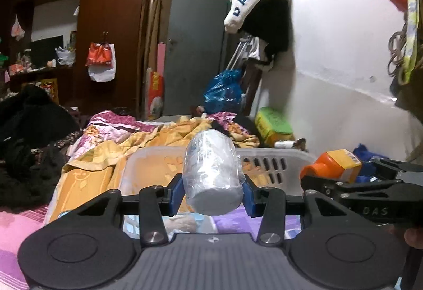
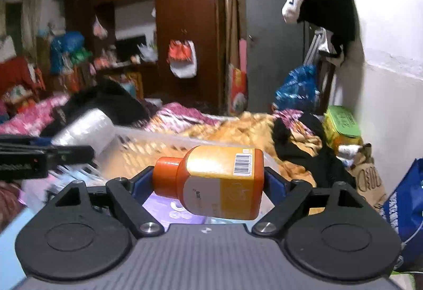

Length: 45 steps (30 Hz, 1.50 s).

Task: Organize objects
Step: 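Carry the bottle with the right gripper while the left carries the roll into the basket, then grasp the small purple box with the left gripper while the right grasps the brown box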

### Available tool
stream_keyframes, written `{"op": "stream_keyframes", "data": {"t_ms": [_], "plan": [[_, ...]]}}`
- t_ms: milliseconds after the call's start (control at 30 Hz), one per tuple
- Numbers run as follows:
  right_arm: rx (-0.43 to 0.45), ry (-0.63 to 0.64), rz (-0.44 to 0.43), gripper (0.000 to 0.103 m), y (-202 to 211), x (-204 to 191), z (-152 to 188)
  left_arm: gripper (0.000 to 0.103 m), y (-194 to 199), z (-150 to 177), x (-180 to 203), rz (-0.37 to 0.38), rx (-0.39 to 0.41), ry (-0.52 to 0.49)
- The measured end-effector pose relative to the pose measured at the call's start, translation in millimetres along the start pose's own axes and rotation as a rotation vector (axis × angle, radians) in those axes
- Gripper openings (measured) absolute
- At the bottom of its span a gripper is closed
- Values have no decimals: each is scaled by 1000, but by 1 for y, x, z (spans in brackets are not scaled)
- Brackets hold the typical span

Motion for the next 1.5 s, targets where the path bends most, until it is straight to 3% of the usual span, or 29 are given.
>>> {"op": "stream_keyframes", "data": {"t_ms": [133,167,200,267,400,500,667,833,1033,1233,1300,1433,1500], "plan": [[-15,-8,-30,87,-4,-4,7,50,-8,3,-4,23,-10,12],[-10,3,-38,88,-3,-6,9,55,-7,3,-5,21,3,4],[-6,15,-38,92,0,-4,10,72,-5,4,-5,24,22,-4],[4,33,-18,103,5,-3,10,92,-1,5,-6,15,51,7],[51,-27,-75,103,34,8,14,93,23,14,-2,-14,114,0],[88,-46,-102,103,64,18,30,98,57,36,9,16,172,-37],[131,-92,-170,103,101,42,79,99,87,95,32,64,134,-114],[3,-148,-190,103,71,44,95,99,58,115,45,88,4,-111],[-48,-122,-157,103,41,36,103,99,34,129,56,62,-70,-132],[-74,-110,-155,94,34,35,118,98,15,126,52,19,-102,-89],[-99,-112,-167,87,28,36,119,98,7,127,51,8,-121,-86],[-138,-74,-170,84,18,31,123,97,0,131,44,-14,-147,-75],[-143,-52,-163,77,16,29,126,97,-3,132,40,-7,-161,-56]]}}
Point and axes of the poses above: each gripper's, at about its wrist camera, not at the fingertips, and y roughly against the way its jaws point, x to its right, z to its underside, the point moved 3 cm from there along -y, roughly the way its jaws point, and after that the axes turned 7 degrees about -y, right-handed, at the moved point
